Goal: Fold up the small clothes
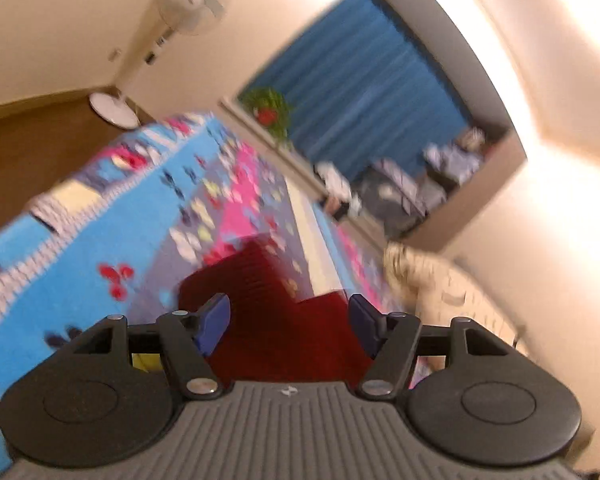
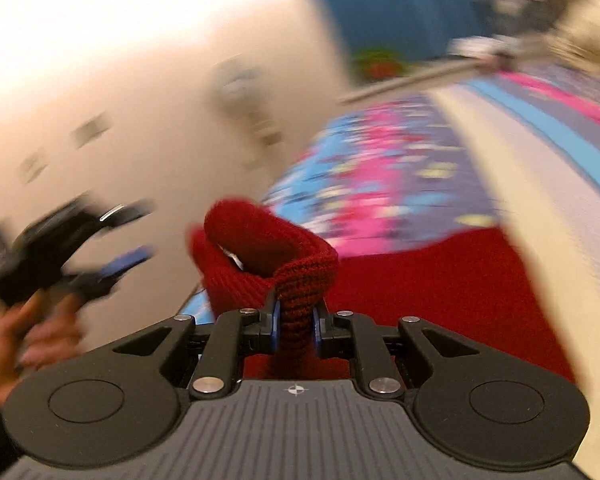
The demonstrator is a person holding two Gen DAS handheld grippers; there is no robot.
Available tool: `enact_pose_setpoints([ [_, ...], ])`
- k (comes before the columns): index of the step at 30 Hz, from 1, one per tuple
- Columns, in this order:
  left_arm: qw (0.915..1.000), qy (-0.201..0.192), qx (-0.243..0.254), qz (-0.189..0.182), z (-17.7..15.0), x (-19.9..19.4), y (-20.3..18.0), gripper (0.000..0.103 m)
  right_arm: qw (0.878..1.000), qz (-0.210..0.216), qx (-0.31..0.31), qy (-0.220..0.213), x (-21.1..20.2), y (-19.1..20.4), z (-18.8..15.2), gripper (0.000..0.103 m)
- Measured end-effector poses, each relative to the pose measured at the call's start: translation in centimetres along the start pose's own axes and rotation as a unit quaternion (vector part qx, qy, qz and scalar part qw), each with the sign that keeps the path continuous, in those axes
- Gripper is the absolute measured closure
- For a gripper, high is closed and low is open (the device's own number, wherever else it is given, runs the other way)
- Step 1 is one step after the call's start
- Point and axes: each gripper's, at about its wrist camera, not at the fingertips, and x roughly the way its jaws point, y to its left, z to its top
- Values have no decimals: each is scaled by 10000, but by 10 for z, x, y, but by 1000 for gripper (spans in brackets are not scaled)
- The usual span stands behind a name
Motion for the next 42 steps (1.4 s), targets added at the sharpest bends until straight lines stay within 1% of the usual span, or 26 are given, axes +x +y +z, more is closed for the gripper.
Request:
enact_pose_setpoints([
  [3, 9961, 742, 415, 244, -33, 33, -27, 37, 9935, -944, 629, 25, -19, -66, -9, 88],
  [5, 9891, 1152, 844, 350, -57, 53, -45, 41, 9823, -1394, 1165, 458, -16, -102, -18, 88],
  [6, 9841, 1337, 1114, 363, -70, 62, -54, 43, 9754, -1446, 1516, 680, -12, -119, -23, 88],
  [8, 9723, 1590, 1679, 348, -96, 73, -66, 44, 9658, -1162, 2181, 782, -11, -141, -30, 87],
  [9, 9655, 1689, 1952, 346, -108, 78, -72, 44, 9650, -1066, 2274, 760, -11, -143, -30, 85],
  [12, 9404, 2088, 2653, 409, -143, 93, -87, 44, 9706, -811, 2161, 683, -15, -141, -28, 76],
  [13, 9299, 2208, 2893, 542, -155, 98, -89, 43, 9703, -790, 2178, 698, -14, -141, -27, 68],
  [15, 9142, 2288, 3261, 741, -171, 105, -86, 43, 9673, -709, 2306, 784, -10, -148, -23, 66],
  [16, 9098, 2306, 3361, 785, -174, 107, -83, 42, 9668, -666, 2325, 828, -7, -149, -21, 67],
  [17, 9098, 2296, 3371, 773, -174, 108, -80, 42, 9682, -707, 2254, 822, -2, -145, -19, 72],
  [19, 9151, 2278, 3254, 690, -168, 105, -74, 43, 9757, -819, 1942, 592, -7, -133, -14, 83],
  [22, 9243, 2026, 3192, 524, -155, 96, -75, 44, 9898, -707, 1226, -154, -25, -106, -5, 85],
  [24, 9273, 1850, 3232, 382, -150, 89, -81, 44, 9925, -709, 901, -416, -27, -96, -3, 85],
  [25, 9276, 1800, 3255, 349, -150, 86, -86, 44, 9915, -861, 905, -353, -24, -97, -4, 85],
  [27, 9241, 1865, 3317, 345, -152, 86, -90, 44, 9836, -1392, 1133, 164, -8, -112, -12, 84],
  [28, 9192, 1981, 3379, 396, -156, 85, -93, 44, 9750, -1579, 1454, 573, 1, -125, -19, 83],
  [29, 9095, 2165, 3507, 542, -161, 91, -92, 44, 9670, -1663, 1740, 836, 7, -136, -25, 81],
  [30, 9011, 2297, 3618, 658, -167, 95, -90, 43, 9624, -1674, 1944, 894, 7, -141, -29, 78],
  [31, 8972, 2344, 3674, 718, -169, 98, -88, 43, 9628, -1649, 1967, 842, 5, -141, -28, 77],
  [32, 8988, 2315, 3654, 715, -169, 98, -87, 43, 9670, -1609, 1824, 761, 3, -135, -24, 77],
  [33, 9035, 2253, 3586, 660, -165, 96, -87, 43, 9725, -1612, 1574, 583, -2, -127, -19, 76],
  [35, 9128, 2094, 3463, 554, -157, 93, -86, 43, 9787, -1790, 985, 186, -12, -111, -13, 65],
  [37, 9160, 2013, 3429, 533, -154, 91, -88, 43, 9766, -2108, 296, -320, -20, -94, -8, 61],
  [38, 9159, 2004, 3435, 542, -154, 91, -89, 43, 9763, -2101, 40, -507, -23, -88, -7, 61],
  [40, 9138, 2014, 3481, 559, -155, 93, -91, 43, 9813, -1825, -193, -578, -23, -86, -3, 61],
  [42, 9127, 2008, 3517, 547, -156, 93, -94, 43, 9874, -1520, -263, -350, -13, -87, -2, 61],
])
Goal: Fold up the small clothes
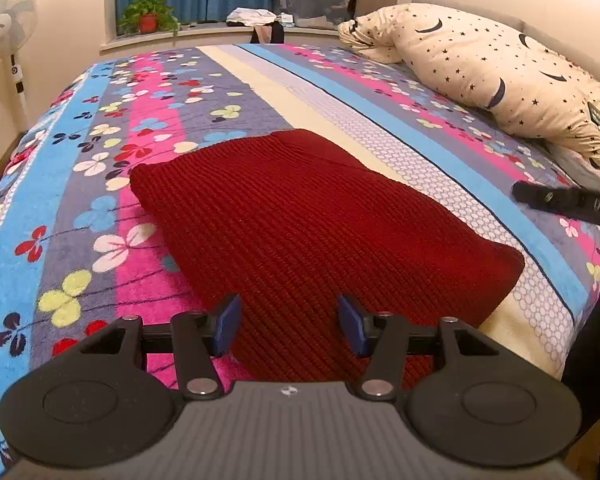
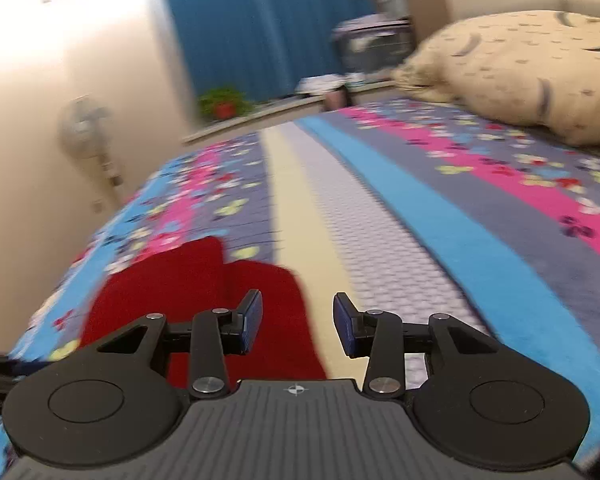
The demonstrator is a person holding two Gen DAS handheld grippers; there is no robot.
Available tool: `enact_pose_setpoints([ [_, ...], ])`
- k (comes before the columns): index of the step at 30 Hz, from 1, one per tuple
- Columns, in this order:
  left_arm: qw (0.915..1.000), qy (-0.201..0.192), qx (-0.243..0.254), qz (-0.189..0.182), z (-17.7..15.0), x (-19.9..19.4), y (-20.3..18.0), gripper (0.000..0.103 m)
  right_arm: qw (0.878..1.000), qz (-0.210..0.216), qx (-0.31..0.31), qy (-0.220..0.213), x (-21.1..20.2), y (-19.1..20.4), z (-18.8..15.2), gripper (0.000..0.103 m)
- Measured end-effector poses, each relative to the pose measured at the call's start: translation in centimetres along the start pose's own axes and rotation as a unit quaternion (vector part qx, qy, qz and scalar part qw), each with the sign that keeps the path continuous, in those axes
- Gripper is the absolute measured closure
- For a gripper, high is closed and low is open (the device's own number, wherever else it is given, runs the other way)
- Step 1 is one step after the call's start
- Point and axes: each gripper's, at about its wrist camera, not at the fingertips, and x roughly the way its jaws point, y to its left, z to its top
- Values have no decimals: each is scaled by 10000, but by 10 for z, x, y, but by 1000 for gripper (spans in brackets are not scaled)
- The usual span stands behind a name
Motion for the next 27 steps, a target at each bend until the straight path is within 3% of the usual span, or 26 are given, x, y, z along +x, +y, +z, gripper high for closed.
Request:
enact_pose_setpoints([
  [2, 10000, -66, -5, -14, 2, -2, -2, 43, 9983, 101, -136, 552, 21, 2, -6, 61],
  [4, 9998, -144, -50, -97, 3, -4, -1, 43, 9904, -270, -532, 1244, 44, 6, -20, 62],
  [5, 9997, -159, -60, -156, 4, -5, -1, 43, 9861, -530, -651, 1436, 51, 7, -28, 62],
  [7, 9998, -14, 6, -214, 2, 0, -3, 44, 9859, -525, -297, 1563, 60, 1, -27, 61],
  [11, 9979, 349, 518, 144, -8, 14, -11, 39, 9861, -450, -181, 1586, 61, 2, -23, 61],
  [15, 9995, 199, 167, 156, -6, 7, -2, 38, 9884, -449, -157, 1439, 38, 4, -20, 59],
  [17, 9994, 55, 64, 325, -3, 1, -2, 36, 9906, -370, -220, 1296, 31, 4, -13, 53],
  [19, 9989, -163, -168, 409, 1, -8, -2, 15, 9930, -325, -314, 1095, 22, 6, -3, 37],
  [20, 9976, -303, -344, 519, 2, -14, -2, 10, 9938, -286, -328, 1024, 20, 7, 3, 34],
  [25, 9894, -343, -895, 1089, 0, -29, -8, 6, 9963, 163, -419, 730, 4, 10, 40, 14],
  [27, 9847, -242, -1067, 1358, -4, -33, -11, 0, 9957, 305, -562, 674, 1, 11, 47, 12],
])
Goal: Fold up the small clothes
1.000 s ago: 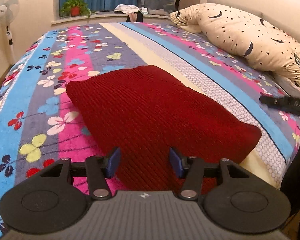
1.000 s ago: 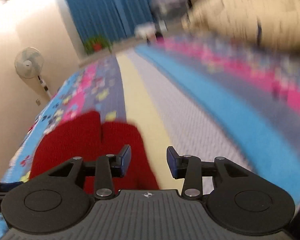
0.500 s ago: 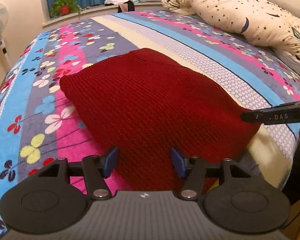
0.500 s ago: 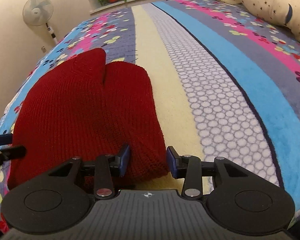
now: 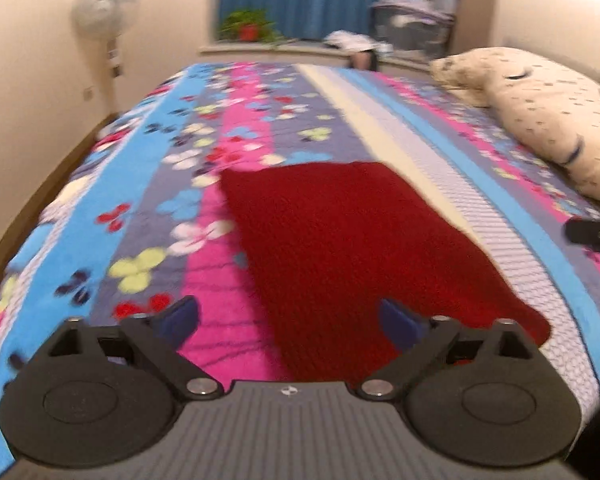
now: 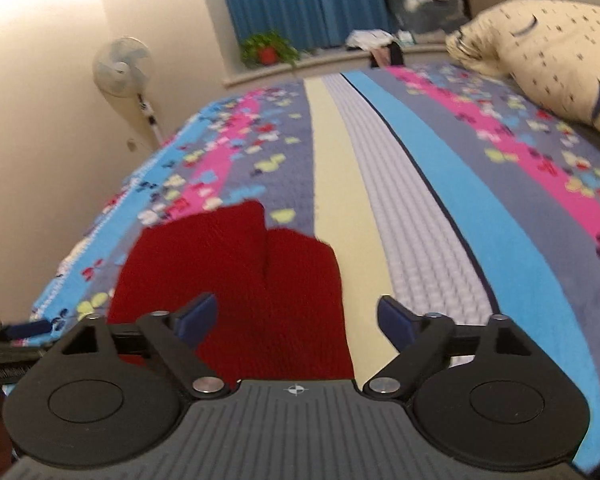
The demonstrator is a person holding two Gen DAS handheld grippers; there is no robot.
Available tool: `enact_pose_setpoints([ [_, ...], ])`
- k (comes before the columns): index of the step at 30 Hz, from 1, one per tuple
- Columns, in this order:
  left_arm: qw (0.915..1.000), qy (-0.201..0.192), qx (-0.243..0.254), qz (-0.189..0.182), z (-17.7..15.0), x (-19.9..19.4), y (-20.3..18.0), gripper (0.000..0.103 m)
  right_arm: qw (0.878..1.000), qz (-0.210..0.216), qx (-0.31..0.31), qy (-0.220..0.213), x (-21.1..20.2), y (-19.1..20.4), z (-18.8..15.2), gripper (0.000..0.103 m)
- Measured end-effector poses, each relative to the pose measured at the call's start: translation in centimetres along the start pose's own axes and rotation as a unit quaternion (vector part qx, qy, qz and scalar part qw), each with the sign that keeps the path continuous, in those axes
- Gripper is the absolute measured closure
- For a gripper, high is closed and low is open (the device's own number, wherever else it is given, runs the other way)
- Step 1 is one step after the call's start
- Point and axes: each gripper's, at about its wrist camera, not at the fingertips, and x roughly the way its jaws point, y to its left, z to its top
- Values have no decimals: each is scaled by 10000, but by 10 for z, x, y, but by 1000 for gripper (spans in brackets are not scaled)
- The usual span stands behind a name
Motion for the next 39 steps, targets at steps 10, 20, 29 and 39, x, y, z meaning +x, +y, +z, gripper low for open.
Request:
enact_pose_setpoints([
  [10, 9967, 235, -769, 119, -18, -24, 5, 0, 9990, 273, 51, 356, 15, -7, -23, 11],
  [20, 9938, 419, -970, -343, 11, 10, 21, 0, 9815, 768, 867, 1527, 100, -40, -2, 8],
  [29, 9775, 1042, -1445, -1125, 38, 95, 62, 0, 9539, 1550, 1199, 2272, 177, -57, 6, 1],
  [39, 9404, 1419, -2369, -1983, 40, 171, 70, 0, 9482, 1860, 1161, 2301, 193, -47, 5, 2],
])
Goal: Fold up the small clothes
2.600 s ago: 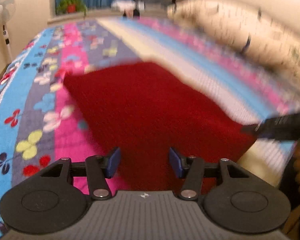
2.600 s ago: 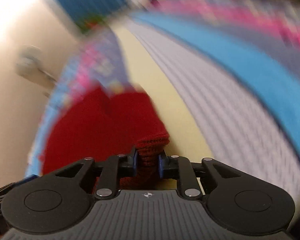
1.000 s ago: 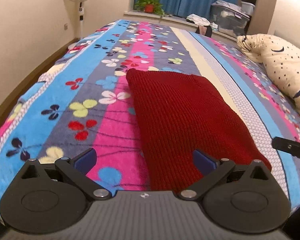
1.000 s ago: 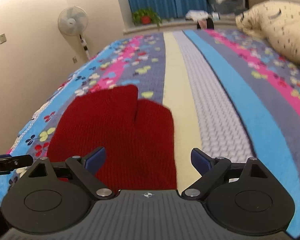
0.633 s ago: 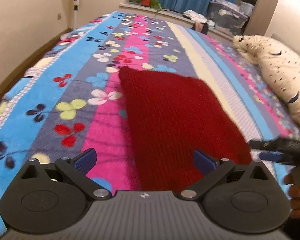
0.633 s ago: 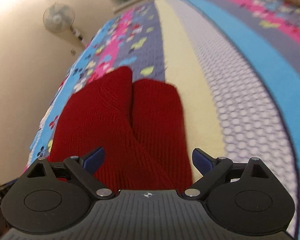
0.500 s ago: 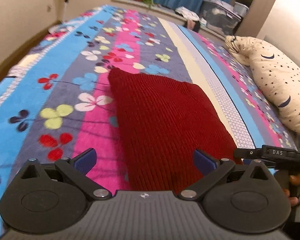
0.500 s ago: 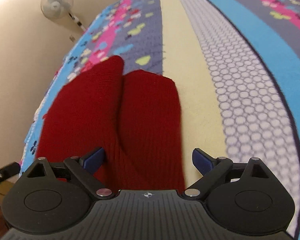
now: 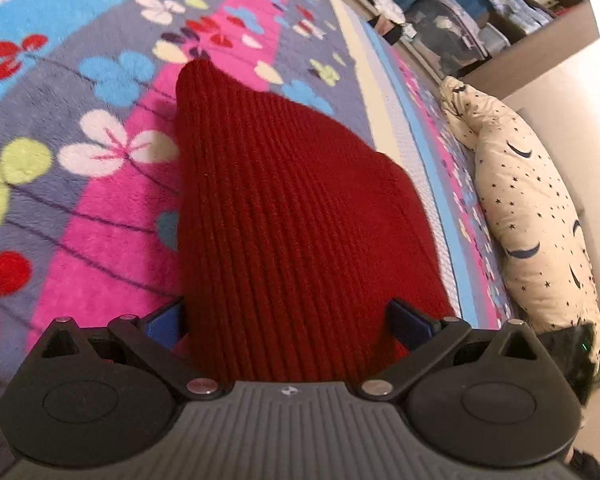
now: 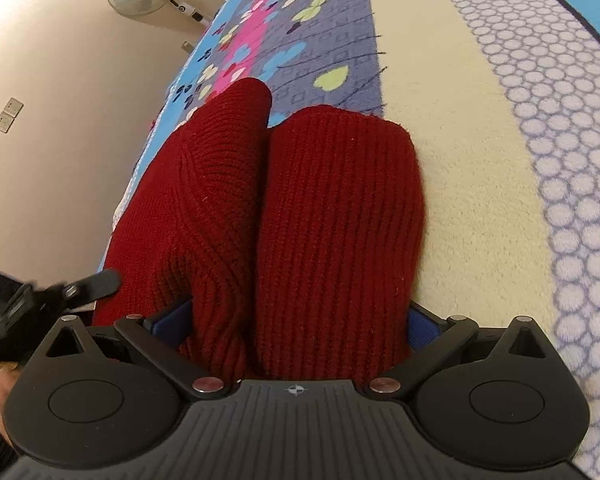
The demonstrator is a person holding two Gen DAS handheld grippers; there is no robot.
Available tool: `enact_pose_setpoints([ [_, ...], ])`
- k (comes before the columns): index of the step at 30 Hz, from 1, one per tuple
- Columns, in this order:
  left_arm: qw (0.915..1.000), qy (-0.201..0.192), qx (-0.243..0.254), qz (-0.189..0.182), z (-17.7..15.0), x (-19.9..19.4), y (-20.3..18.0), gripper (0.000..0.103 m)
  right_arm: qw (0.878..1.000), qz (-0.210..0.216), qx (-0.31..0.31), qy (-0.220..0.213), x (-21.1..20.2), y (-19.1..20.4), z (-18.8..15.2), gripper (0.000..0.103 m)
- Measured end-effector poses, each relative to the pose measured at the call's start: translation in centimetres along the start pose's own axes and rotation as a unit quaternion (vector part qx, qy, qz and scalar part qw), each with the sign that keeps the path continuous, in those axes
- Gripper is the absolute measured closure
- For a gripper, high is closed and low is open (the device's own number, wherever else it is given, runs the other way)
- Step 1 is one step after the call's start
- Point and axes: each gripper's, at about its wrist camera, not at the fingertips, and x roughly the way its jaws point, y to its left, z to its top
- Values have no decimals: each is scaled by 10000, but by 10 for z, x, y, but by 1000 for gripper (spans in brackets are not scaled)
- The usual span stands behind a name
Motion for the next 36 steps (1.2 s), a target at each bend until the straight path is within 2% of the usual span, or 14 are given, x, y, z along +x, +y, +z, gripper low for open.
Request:
enact_pose_setpoints([
  [8, 9934, -457, 1011, 295, 13, -8, -30, 33, 9970, -43, -329, -705, -12, 17, -4, 34],
  [9, 9893, -618, 1276, 353, 15, -14, -38, 37, 9959, -30, -397, -813, -15, 20, -4, 42],
  [10, 9817, -879, 1637, 425, 17, -25, -50, 39, 9935, 77, -498, -1021, -21, 25, -3, 65],
  [12, 9686, -1352, 2052, 380, 22, -46, -67, 41, 9827, 646, -552, -1643, -39, 35, 1, 72],
  [14, 9589, -1749, 2223, 235, 27, -57, -68, 39, 9675, 663, -994, -2227, -50, 49, 3, 71],
  [17, 9636, -1560, 2017, 804, 39, -38, -47, 23, 9773, 198, -1147, -1768, -25, 51, 10, 64],
  [19, 9488, -1561, 2027, 1853, 40, -34, -44, 30, 9810, -375, -1073, -1571, -12, 47, 9, 65],
  [20, 9440, -1708, 2050, 1940, 38, -42, -46, 30, 9815, -507, -951, -1581, -13, 43, 9, 65],
  [23, 9512, -1841, 2018, 1435, 30, -70, -56, 29, 9822, -21, -570, -1789, -33, 40, 10, 63],
  [26, 9560, -1142, 2316, 1395, 16, -57, -57, 29, 9863, 359, -735, -1434, -31, 45, 5, 56],
  [29, 9569, -530, 2304, 1687, 4, -30, -49, 16, 9922, -321, -1150, -366, 5, 50, -5, 56],
  [31, 9637, -545, 2068, 1596, 4, -38, -53, 17, 9910, -497, -1193, -345, 4, 53, -13, 60],
  [34, 9504, -783, 2340, 1893, -9, -60, -66, 17, 9934, -236, -1094, -256, -8, 59, -20, 86],
  [36, 9452, -870, 2475, 1945, -21, -75, -73, 17, 9899, -335, -1361, -222, -11, 69, -28, 88],
])
